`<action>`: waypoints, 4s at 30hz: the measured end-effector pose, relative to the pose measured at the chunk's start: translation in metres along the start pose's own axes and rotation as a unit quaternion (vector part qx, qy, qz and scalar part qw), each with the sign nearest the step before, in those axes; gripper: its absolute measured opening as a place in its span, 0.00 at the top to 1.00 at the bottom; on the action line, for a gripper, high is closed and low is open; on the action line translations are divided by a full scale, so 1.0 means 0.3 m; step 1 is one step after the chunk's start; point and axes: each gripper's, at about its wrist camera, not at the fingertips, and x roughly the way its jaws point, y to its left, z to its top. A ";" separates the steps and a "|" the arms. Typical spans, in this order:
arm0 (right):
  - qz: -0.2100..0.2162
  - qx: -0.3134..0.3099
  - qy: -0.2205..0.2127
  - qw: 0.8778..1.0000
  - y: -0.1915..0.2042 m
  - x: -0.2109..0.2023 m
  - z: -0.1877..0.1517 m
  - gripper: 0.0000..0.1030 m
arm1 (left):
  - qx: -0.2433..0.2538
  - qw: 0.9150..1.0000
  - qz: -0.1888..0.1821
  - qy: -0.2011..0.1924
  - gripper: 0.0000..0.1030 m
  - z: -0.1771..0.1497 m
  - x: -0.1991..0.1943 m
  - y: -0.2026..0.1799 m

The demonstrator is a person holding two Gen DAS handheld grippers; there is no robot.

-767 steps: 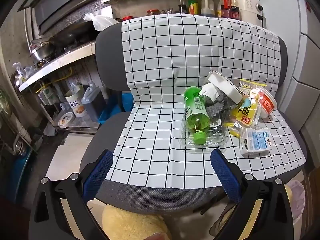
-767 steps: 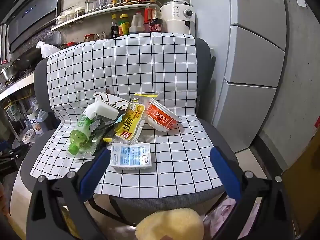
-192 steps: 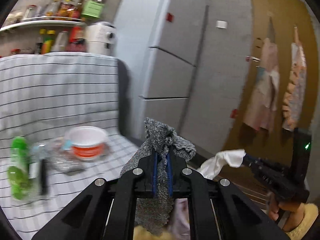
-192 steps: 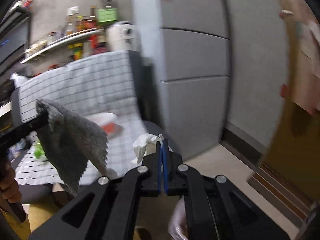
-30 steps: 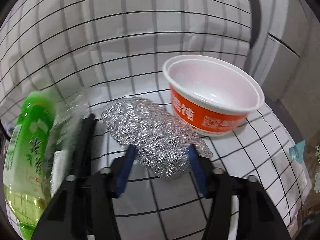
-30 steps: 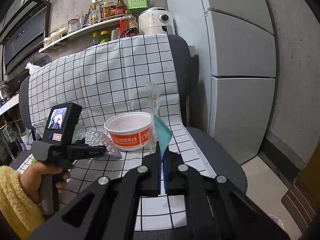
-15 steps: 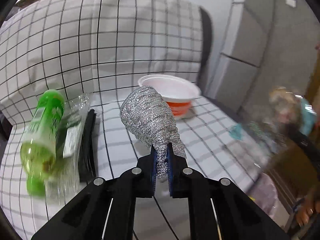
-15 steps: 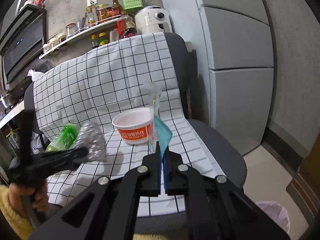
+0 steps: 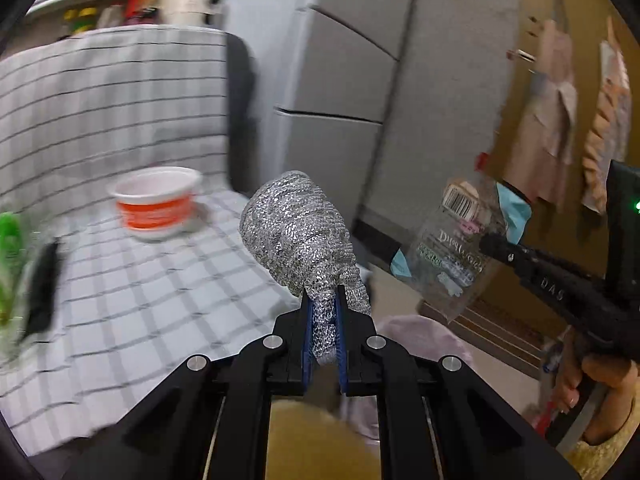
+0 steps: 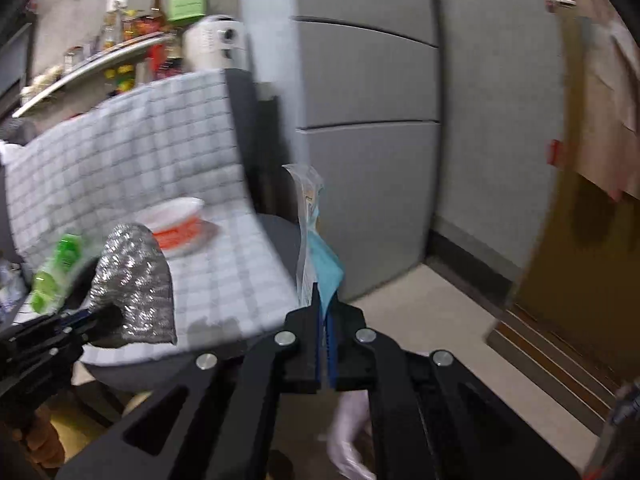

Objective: Collect trash
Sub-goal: 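Carry steel wool with left gripper while right gripper carries clear bag, drop both in bin, then return both grippers to the chair and grasp the green bottle with the left gripper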

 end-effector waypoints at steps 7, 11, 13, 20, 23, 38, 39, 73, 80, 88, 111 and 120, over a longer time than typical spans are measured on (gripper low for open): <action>-0.072 0.039 0.046 0.996 -0.195 0.050 -0.141 0.98 | 0.025 0.999 -0.033 0.027 0.89 -0.021 0.078 -0.107; -0.082 0.075 0.078 0.991 -0.275 0.138 -0.207 0.98 | 0.029 0.998 -0.028 0.038 0.89 -0.028 0.097 -0.123; -0.089 0.080 0.089 0.989 -0.298 0.169 -0.233 0.97 | 0.028 0.998 -0.027 0.045 0.89 -0.026 0.112 -0.127; -0.087 0.093 0.102 0.987 -0.336 0.207 -0.261 0.87 | 0.035 0.997 -0.030 0.057 0.89 -0.030 0.147 -0.156; -0.082 0.105 0.085 0.987 -0.354 0.168 -0.246 0.86 | 0.040 0.997 -0.039 0.061 0.89 -0.027 0.157 -0.175; -0.095 0.129 -0.045 0.986 -0.481 -0.116 -0.108 0.78 | 0.110 0.979 -0.133 0.106 0.84 -0.036 0.353 -0.445; -0.095 0.134 -0.045 0.985 -0.498 -0.117 -0.111 0.78 | 0.111 0.978 -0.135 0.110 0.84 -0.037 0.371 -0.453; -0.067 0.106 -0.025 0.992 -0.359 -0.117 -0.090 0.70 | 0.066 0.988 -0.098 0.101 0.56 0.012 0.346 -0.283; 0.001 0.077 -0.024 0.997 -0.221 -0.054 -0.030 0.67 | 0.038 0.995 -0.039 0.081 0.55 0.032 0.217 -0.132; 0.091 0.014 -0.013 0.996 0.036 0.057 0.076 0.61 | 0.003 0.995 0.088 0.046 0.53 0.078 0.047 0.121; 0.197 -0.104 0.004 0.975 0.656 0.282 0.182 0.31 | -0.180 0.913 0.364 0.030 0.28 0.076 -0.271 0.921; 0.182 -0.117 0.023 0.976 0.709 0.386 0.189 0.29 | -0.237 0.906 0.345 0.058 0.28 0.056 -0.170 1.093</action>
